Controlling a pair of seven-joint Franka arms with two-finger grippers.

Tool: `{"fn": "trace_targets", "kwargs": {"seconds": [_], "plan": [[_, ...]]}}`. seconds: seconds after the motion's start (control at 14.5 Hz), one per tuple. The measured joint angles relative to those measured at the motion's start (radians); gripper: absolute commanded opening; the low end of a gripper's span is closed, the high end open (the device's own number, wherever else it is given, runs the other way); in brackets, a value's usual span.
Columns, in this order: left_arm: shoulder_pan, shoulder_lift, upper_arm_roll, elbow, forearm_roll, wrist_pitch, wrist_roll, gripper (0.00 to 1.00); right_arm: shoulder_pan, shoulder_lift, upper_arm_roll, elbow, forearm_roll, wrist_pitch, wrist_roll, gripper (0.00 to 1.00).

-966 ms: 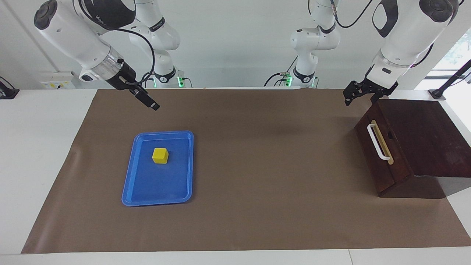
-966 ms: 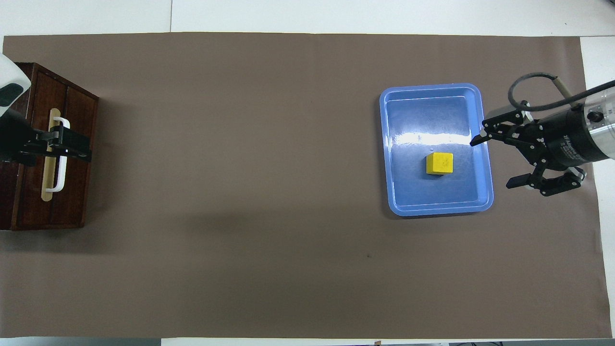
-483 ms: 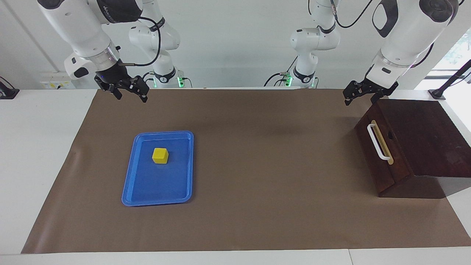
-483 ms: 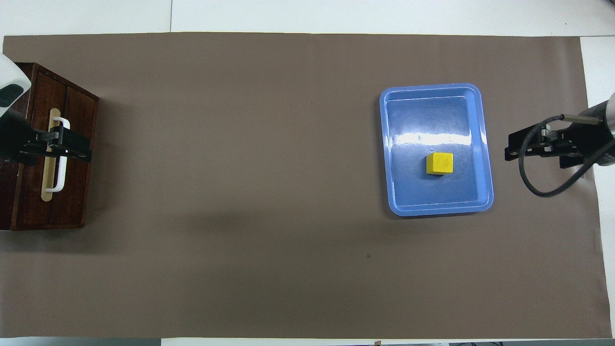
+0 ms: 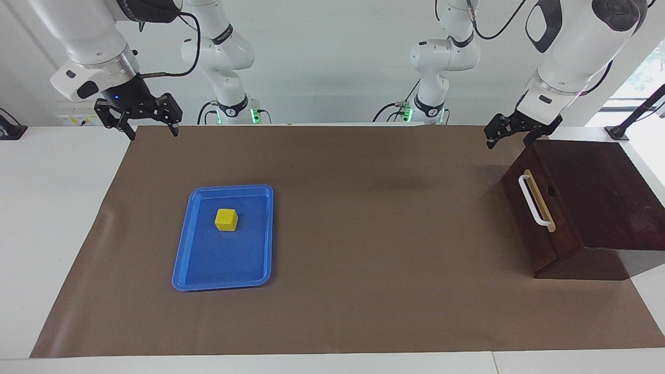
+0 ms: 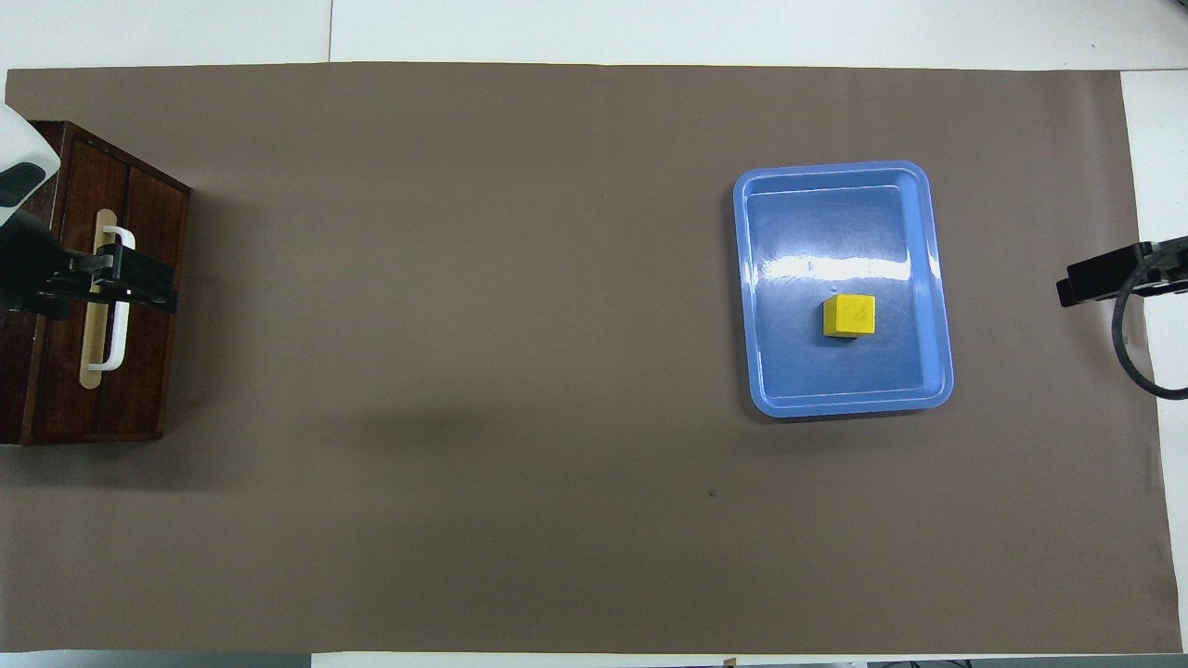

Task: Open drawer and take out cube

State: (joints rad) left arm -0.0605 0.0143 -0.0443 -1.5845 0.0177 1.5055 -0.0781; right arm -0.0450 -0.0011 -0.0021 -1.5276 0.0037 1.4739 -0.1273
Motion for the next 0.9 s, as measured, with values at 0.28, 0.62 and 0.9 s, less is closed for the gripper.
{"fn": "trace_targets", "kwargs": {"seconds": [0.28, 0.62, 0.9], "plan": [[0.0, 0.0, -0.002, 0.0, -0.025, 0.0, 0.001, 1.0, -0.011, 0.006, -0.013, -0.037, 0.004, -0.015, 0.0, 1.0], [0.0, 0.0, -0.002, 0.0, -0.035, 0.001, 0.001, 1.0, -0.015, 0.006, 0.01, -0.042, -0.032, -0.014, 0.0, 1.0], [0.0, 0.0, -0.002, 0.0, -0.036, 0.004, 0.001, 1.0, -0.018, 0.006, 0.046, -0.041, -0.067, -0.011, 0.0, 1.0]]}}
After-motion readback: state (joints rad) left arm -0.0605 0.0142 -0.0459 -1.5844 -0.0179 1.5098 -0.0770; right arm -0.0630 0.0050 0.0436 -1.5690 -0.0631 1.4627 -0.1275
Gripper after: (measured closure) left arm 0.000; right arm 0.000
